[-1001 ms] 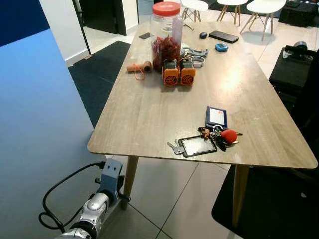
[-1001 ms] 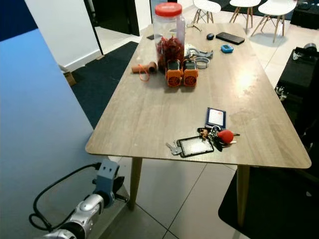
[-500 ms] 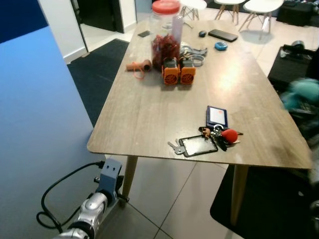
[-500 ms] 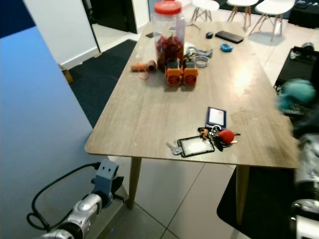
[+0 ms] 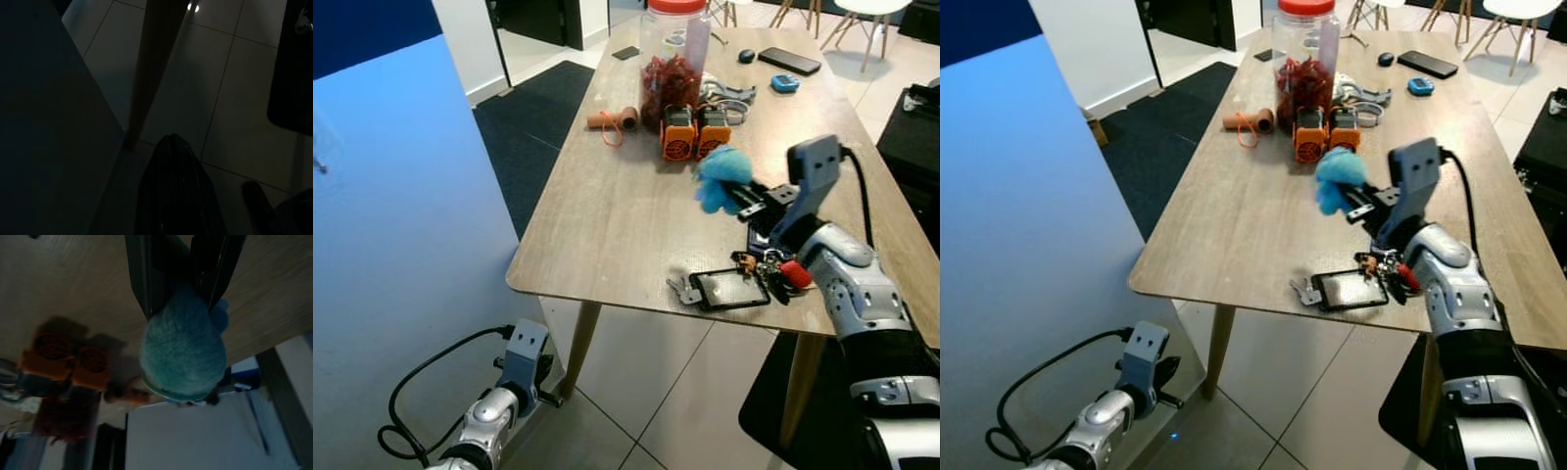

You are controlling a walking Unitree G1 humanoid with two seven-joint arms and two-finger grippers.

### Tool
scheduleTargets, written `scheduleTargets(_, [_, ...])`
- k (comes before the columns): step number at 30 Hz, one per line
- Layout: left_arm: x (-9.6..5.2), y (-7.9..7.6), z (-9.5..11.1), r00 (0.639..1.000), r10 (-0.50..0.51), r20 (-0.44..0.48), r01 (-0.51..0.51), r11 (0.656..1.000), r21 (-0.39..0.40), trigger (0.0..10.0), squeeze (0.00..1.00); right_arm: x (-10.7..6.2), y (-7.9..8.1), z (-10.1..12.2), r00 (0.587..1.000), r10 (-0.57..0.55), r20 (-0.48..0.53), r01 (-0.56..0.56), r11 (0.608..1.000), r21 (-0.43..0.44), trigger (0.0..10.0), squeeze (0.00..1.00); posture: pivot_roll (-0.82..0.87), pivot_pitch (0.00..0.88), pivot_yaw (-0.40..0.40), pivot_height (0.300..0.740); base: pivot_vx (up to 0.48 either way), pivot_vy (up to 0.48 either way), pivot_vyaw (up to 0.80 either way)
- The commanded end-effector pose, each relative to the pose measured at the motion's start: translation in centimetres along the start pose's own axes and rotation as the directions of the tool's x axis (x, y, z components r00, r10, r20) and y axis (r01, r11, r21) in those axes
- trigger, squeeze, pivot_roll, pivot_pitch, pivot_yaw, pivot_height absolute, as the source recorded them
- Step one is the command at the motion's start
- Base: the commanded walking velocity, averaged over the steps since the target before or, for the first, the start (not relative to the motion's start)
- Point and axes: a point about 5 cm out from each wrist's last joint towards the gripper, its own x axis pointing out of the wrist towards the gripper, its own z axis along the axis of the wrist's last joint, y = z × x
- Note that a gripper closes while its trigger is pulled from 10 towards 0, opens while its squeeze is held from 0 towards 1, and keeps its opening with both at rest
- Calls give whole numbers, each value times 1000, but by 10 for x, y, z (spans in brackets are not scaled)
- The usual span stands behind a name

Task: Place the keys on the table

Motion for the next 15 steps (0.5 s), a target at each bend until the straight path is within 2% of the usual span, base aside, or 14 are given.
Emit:
scheduleTargets(1, [-6,7,-5,1000,3,-15,-3,1000,3,10000,0,-1,8,-2,998,50,-35,-50,999,-13,10000,0,56,61,53,740,0,0,0])
scheduleTargets(3, [-7,7,-7,1000,-4,-18,4,1000,1,10000,0,-2,14,-3,995,79,-55,-79,997,-12,10000,0,57,65,53,740,0,0,0])
scheduleTargets(13, [-9,7,-10,1000,-17,-23,17,1000,-2,10000,0,-7,20,-7,987,108,-117,-110,994,-11,10000,0,57,67,47,740,0,0,0])
scheduleTargets(15, [-9,7,-11,999,-26,-26,26,1000,1,10000,0,-12,22,-12,974,129,-185,-135,991,-22,10000,0,58,65,45,740,0,0,0])
